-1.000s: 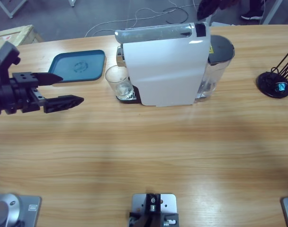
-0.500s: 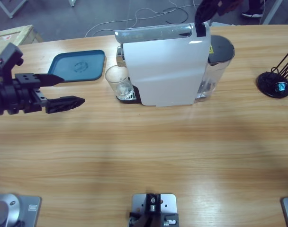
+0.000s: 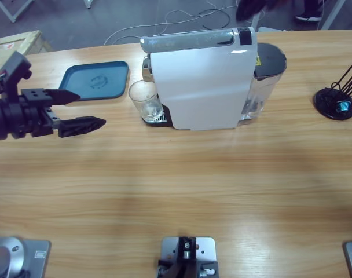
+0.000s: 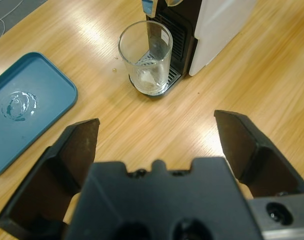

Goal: Pour coffee

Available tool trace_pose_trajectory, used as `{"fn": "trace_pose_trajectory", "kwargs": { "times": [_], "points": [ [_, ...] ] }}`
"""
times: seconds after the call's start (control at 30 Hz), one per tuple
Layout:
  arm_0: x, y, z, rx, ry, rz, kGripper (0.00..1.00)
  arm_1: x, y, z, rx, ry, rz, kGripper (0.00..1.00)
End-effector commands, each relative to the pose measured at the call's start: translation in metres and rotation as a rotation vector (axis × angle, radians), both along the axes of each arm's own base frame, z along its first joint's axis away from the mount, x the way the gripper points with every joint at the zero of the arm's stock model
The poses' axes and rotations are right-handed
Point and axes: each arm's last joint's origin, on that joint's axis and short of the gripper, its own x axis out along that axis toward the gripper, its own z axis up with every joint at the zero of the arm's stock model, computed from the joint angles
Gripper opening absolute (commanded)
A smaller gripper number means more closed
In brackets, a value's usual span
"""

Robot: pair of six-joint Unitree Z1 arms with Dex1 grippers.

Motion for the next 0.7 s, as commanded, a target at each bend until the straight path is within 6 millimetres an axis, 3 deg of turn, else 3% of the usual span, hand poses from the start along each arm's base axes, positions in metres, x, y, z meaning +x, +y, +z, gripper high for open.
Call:
{"fn": "trace_pose_trajectory", "kwargs": {
  "times": [0.03,0.7],
  "points": [
    [-0.0003,-0.003,-0.0066,-0.005,0.034,-0.014,0.991,-0.0387,-0.0204,0.005,0.007,0.005,-0.03,1.0],
    [-0.0054,-0.0016,-0.0042,-0.024,0.033,-0.031,0.991,-0.0394,-0.0205,-0.0011,-0.006,0.042,-0.039,1.0]
  ]
}}
